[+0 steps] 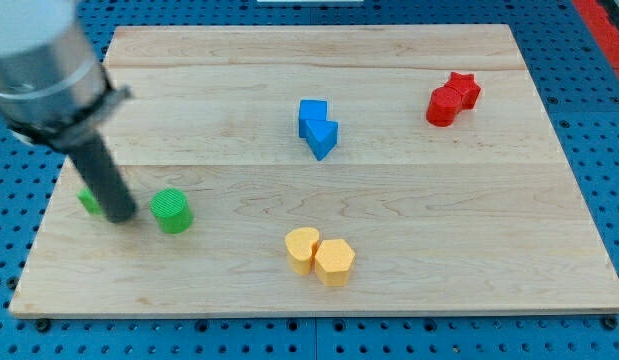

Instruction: Place green blocks at the top center of the board

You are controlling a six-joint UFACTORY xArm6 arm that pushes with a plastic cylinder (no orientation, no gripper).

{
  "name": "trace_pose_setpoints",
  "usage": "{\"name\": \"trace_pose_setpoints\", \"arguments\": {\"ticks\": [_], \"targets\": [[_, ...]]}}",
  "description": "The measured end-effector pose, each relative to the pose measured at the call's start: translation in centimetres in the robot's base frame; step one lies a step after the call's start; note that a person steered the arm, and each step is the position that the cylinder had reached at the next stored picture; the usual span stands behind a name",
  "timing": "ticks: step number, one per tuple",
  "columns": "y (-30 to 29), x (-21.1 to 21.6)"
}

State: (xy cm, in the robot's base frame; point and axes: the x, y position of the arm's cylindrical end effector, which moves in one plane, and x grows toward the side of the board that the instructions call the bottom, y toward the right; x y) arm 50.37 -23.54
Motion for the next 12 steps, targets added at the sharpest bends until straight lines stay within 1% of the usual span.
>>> {"name": "trace_pose_setpoints", "arguments": {"ticks": [1,2,3,4,5,6,7,8,9,10,11,12], "targets": [[-1.7,5.9],[-6.9,0.2],[1.1,-3.6],[3.6,-11.3],[5.6,-17.7],[6.4,-17.7],[5.0,-12.8],[10.7,-14.6],[14.4,-18.9],[12.0,-18.0],[8.4,-18.2],[5.7,-19.3]]}}
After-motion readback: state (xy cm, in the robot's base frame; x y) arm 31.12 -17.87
